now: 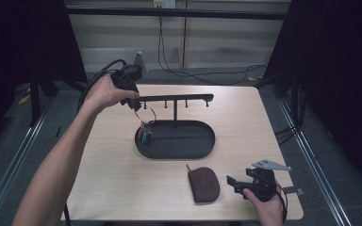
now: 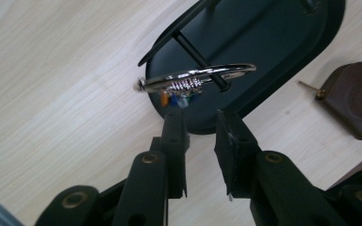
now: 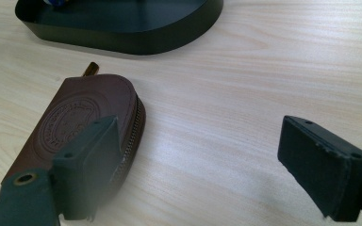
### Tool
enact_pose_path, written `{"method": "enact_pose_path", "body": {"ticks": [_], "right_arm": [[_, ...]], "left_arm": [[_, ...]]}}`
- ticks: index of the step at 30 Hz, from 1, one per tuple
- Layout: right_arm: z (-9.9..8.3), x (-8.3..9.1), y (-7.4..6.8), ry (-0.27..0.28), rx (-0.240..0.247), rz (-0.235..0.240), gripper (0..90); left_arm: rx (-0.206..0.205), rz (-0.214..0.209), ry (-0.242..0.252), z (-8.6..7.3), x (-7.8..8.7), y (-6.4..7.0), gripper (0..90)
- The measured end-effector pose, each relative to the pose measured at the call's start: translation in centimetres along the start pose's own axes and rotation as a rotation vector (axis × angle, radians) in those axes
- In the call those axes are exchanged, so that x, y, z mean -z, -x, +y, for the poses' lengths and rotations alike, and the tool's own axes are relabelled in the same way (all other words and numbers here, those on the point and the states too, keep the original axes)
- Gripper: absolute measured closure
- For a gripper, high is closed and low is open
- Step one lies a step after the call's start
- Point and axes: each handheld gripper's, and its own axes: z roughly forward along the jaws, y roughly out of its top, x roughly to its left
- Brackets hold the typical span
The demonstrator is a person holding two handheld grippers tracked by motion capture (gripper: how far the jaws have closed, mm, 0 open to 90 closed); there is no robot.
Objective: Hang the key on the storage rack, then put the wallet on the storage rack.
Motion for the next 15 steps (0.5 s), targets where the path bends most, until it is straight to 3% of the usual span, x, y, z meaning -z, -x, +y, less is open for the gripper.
{"method": "enact_pose_path", "body": {"ticks": [8,10,13,15], "right_arm": [[0.0,0.0,0.0,0.002,-0.001,-0.004,14.1],[0.0,0.0,0.1,0.0,0.0,-0.005,14.1],[0.0,-0.1,0.1,-0.003,0.0,-0.005,14.1],[0.0,-0.1,0.0,-0.001,-0.002,-0.007,14.1]], "left_arm": [[-0.029,-0.029,0.019,-1.2,-0.4,0.5,65.1],[-0.032,-0.019,0.031,-1.5,-0.4,0.6,61.1],[-0.004,-0.004,0.05,-2.2,-0.7,0.8,53.5],[-0.008,-0.016,0.062,-2.5,-0.6,0.8,50.2]]}}
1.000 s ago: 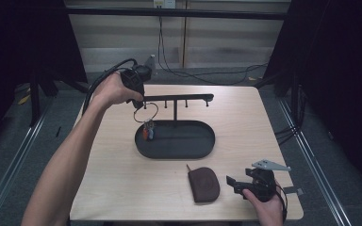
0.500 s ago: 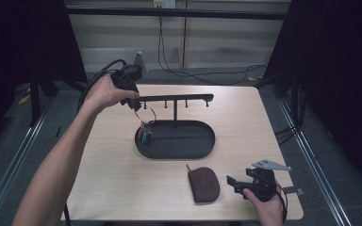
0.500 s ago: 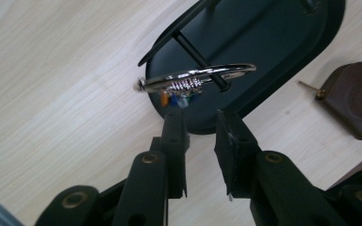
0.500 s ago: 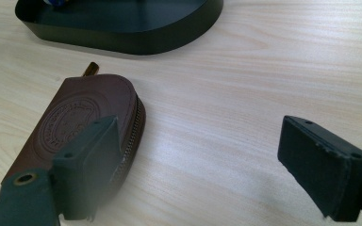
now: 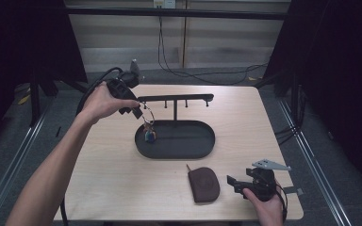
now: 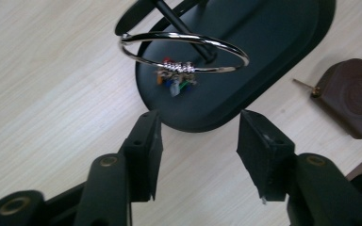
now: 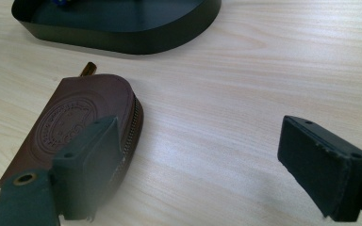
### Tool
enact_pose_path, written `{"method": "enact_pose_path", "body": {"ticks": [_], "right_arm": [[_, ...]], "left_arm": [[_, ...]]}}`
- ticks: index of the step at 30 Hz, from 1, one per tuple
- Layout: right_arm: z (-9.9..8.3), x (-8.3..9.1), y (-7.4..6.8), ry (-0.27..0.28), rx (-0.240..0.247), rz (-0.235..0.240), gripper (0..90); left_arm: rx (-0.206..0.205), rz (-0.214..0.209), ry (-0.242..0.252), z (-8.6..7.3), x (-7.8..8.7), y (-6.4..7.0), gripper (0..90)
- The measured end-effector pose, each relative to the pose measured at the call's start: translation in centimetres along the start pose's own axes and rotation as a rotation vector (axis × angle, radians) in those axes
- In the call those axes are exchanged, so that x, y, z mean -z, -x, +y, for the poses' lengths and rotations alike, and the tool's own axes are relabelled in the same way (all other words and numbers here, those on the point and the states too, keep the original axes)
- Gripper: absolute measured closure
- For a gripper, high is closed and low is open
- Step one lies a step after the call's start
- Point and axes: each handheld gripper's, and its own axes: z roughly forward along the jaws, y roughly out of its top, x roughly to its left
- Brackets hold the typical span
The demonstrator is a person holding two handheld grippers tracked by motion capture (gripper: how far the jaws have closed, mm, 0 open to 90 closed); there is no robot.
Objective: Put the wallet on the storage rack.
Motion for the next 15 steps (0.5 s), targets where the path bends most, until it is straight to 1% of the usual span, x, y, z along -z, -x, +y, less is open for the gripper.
{"method": "enact_pose_path", "body": {"ticks": [3,5,7,8,9,11,15], "right_arm": [[-0.1,0.1,0.0,0.004,0.001,0.0,14.1],[-0.1,0.2,0.0,0.006,-0.001,-0.002,14.1],[-0.1,0.1,0.0,-0.002,0.001,0.0,14.1],[-0.1,0.1,0.0,0.0,0.002,0.0,14.1],[-0.1,0.1,0.0,0.0,0.003,0.001,14.1],[-0.1,0.0,0.0,-0.005,-0.002,-0.001,14.1],[-0.1,0.0,0.1,-0.002,-0.002,-0.004,14.1]], "left_arm": [[0.008,-0.033,0.051,-0.9,0.1,0.1,45.6],[0.004,-0.042,0.047,-1.5,-0.1,0.2,44.0],[-0.018,-0.07,0.041,-2.1,-0.6,0.2,43.9],[-0.013,-0.069,0.049,-2.5,-0.9,0.2,43.8],[-0.006,-0.056,0.056,-2.8,-1.1,0.2,42.6],[-0.01,-0.064,0.068,-3.6,-1.7,0.1,40.9],[0.01,-0.065,0.106,-4.8,-2.3,0.1,38.8]]}}
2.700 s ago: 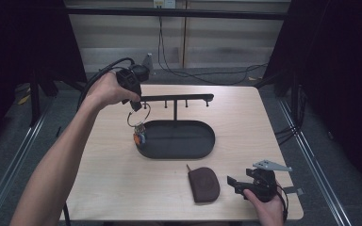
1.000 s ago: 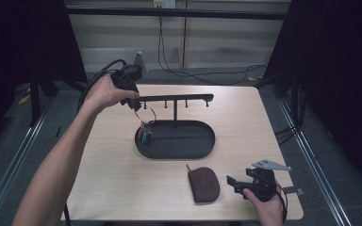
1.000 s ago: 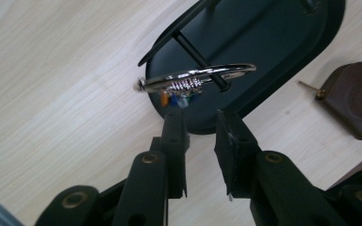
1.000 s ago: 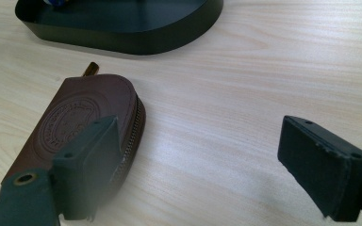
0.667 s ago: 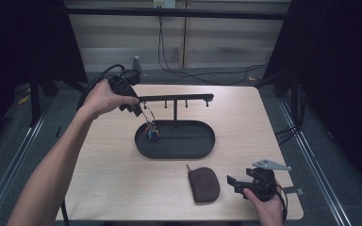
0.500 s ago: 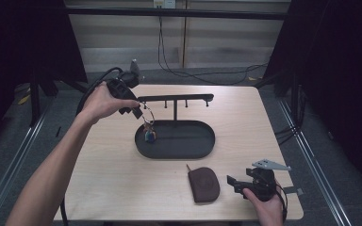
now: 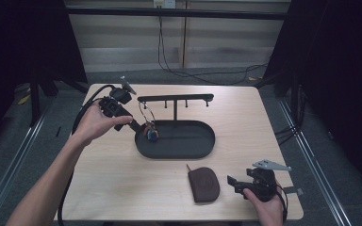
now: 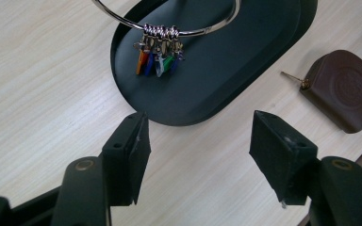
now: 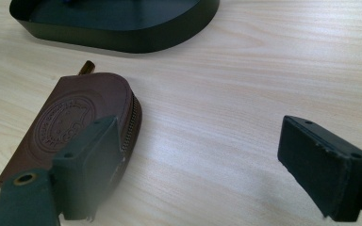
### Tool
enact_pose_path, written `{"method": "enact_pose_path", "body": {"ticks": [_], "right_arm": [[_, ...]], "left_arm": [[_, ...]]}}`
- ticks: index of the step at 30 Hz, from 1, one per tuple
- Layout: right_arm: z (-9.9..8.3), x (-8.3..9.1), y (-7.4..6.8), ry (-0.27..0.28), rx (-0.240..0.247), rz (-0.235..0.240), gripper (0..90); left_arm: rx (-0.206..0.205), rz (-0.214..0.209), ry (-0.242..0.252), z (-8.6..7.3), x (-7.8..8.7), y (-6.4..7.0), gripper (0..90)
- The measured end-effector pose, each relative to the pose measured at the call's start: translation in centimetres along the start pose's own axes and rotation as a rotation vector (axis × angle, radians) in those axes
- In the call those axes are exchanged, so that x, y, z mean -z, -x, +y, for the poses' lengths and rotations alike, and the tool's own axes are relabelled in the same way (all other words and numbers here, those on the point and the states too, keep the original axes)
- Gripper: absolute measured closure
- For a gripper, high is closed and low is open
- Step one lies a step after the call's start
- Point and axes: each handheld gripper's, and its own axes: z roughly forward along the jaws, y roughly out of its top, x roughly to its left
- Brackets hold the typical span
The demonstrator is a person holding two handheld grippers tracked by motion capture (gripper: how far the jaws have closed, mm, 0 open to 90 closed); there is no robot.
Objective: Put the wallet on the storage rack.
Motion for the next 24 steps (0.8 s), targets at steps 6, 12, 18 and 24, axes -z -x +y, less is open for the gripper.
{"method": "enact_pose_path", "body": {"ticks": [6,12,18,24], "right_arm": [[0.0,0.1,0.0,0.002,-0.002,0.001,14.1],[0.0,0.1,0.0,0.001,-0.001,-0.001,14.1],[0.0,-0.1,0.0,-0.013,-0.002,0.0,14.2],[0.0,-0.2,0.0,-0.016,0.003,-0.001,14.1]], "left_arm": [[-0.006,-0.018,0.093,-2.0,-0.1,0.1,33.0],[-0.005,-0.043,0.101,-4.2,-1.0,-0.8,28.5],[-0.016,-0.105,0.136,-7.1,-2.2,-1.4,18.1],[0.032,-0.049,0.17,-9.5,-3.1,-1.9,16.3]]}}
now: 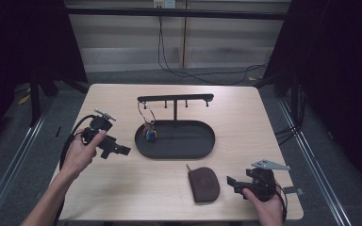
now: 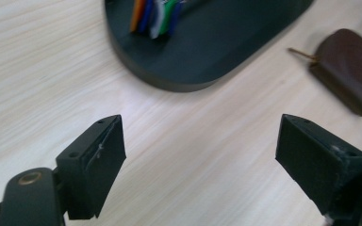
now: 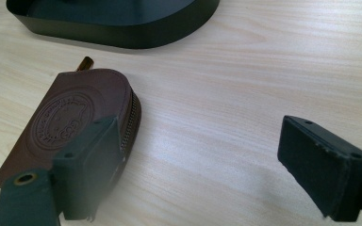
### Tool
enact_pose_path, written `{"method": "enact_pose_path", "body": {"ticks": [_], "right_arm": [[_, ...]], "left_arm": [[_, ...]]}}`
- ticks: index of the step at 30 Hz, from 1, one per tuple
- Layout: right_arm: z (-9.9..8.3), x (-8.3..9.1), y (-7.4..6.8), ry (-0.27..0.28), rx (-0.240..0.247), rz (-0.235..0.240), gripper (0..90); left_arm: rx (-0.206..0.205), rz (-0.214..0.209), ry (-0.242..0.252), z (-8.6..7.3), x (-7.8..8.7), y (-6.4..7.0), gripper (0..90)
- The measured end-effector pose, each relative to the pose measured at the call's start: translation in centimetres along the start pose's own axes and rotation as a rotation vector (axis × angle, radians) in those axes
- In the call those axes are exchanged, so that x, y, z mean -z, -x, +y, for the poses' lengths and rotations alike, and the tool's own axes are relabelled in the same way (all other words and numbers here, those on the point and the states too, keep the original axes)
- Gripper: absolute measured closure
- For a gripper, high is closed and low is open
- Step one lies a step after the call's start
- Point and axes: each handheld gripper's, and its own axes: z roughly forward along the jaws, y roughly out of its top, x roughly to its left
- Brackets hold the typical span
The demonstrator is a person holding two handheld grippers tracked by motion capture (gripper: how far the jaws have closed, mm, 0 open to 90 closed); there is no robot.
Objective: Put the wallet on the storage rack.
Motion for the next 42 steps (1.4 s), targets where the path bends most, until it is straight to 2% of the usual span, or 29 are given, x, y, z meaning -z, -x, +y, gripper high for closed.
{"method": "enact_pose_path", "body": {"ticks": [4,6,8,11,16,17,19,20,22,24,26,27,29,32,34,42], "right_arm": [[0.0,0.0,0.0,0.002,-0.004,0.001,14.2],[0.0,0.0,0.0,0.001,-0.003,-0.005,14.2],[0.0,0.0,0.0,-0.003,0.004,-0.011,14.2],[0.0,-0.1,-0.1,-0.007,0.002,-0.007,14.2],[-0.1,-0.1,-0.1,-0.009,0.003,-0.004,14.4],[0.0,-0.1,-0.2,-0.008,0.002,-0.003,14.4],[-0.1,-0.2,-0.2,-0.014,0.005,0.009,14.3],[0.0,-0.2,-0.2,-0.015,0.012,0.009,14.2],[0.0,-0.2,-0.4,-0.015,0.018,0.023,14.2],[-0.1,-0.2,-0.6,-0.024,0.034,0.02,14.6],[-0.1,-0.2,-0.7,-0.028,0.032,0.023,15.4],[-0.1,-0.2,-0.7,-0.026,0.033,0.018,17.1],[-0.1,-0.2,-0.8,-0.022,0.03,0.019,22.1],[-0.1,-0.1,-0.8,-0.012,0.027,0.025,26.3],[-0.1,-0.1,-0.9,-0.006,0.025,0.029,29.2],[0.6,0.1,-2.3,0.006,0.042,0.071,31.7]], "left_arm": [[-0.003,0.0,0.068,-1.6,0.0,0.0,16.5],[-0.003,0.027,0.064,-2.5,-0.1,0.0,16.4],[-0.005,0.02,0.073,-3.2,-0.2,0.0,16.6],[0.015,0.04,0.126,-4.6,-0.5,0.1,16.7],[0.015,0.037,0.136,-6.7,-1.4,0.5,17.0],[0.016,0.048,0.136,-7.1,-1.5,0.8,17.4],[-0.008,0.064,0.124,-7.6,-1.7,1.6,17.3],[-0.018,0.064,0.123,-7.8,-1.7,1.8,17.0],[-0.017,0.037,0.145,-8.4,-1.6,2.2,17.1],[0.003,0.025,0.172,-9.3,-1.8,2.4,17.3],[0.003,0.009,0.159,-9.7,-1.8,2.5,17.9],[0.008,0.026,0.171,-10.1,-1.8,2.7,17.9],[-0.001,0.051,0.154,-10.8,-1.9,3.0,18.4],[0.018,0.02,0.176,-12.0,-2.1,3.1,18.9],[0.005,0.034,0.173,-12.6,-2.3,3.4,18.9],[0.018,-0.007,0.211,-13.4,-2.6,3.9,19.0]]}}
